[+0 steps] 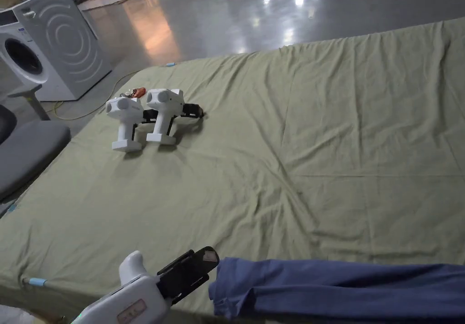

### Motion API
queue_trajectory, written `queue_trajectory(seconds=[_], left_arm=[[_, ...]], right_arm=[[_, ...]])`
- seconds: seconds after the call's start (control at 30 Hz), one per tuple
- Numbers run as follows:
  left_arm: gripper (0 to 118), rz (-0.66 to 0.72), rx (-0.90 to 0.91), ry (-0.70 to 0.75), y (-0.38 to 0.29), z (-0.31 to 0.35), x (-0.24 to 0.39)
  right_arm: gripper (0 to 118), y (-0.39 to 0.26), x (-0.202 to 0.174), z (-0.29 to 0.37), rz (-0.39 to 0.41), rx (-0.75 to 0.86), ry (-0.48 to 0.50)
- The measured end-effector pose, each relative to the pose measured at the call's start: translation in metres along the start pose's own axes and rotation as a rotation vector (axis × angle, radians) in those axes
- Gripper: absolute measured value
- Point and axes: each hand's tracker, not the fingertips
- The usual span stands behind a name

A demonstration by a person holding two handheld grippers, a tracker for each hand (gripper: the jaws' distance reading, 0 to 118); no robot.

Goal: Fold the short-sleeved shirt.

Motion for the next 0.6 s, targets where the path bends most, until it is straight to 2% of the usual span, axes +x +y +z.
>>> queue_trajectory(seconds=[0.07, 0.13, 0.2, 0.3, 0.37, 0.6], left_arm=[[100, 0.052, -0.078, 0.043, 0.001, -0.018, -0.017], [100, 0.067, -0.105, -0.018, -0.002, -0.033, -0.031], [100, 0.177, -0.162, -0.062, -0.004, -0.048, -0.050], [100, 0.254, -0.149, -0.036, -0.008, -0.061, -0.066], [100, 0.282, -0.118, -0.118, -0.010, -0.066, -0.073], [99, 0.402, -0.103, -0.219, -0.020, -0.086, -0.071]], right_arm=[[2, -0.002, 0.002, -0.005, -0.013, -0.021, 0.004], [2, -0.003, 0.003, -0.008, -0.015, -0.041, 0.005], [2, -0.005, 0.004, -0.012, -0.021, -0.068, 0.003], [2, -0.008, 0.006, -0.013, -0.040, -0.087, 0.004], [2, -0.009, 0.008, -0.015, -0.052, -0.098, 0.006], [2, -0.013, 0.012, -0.019, -0.076, -0.129, 0.012]])
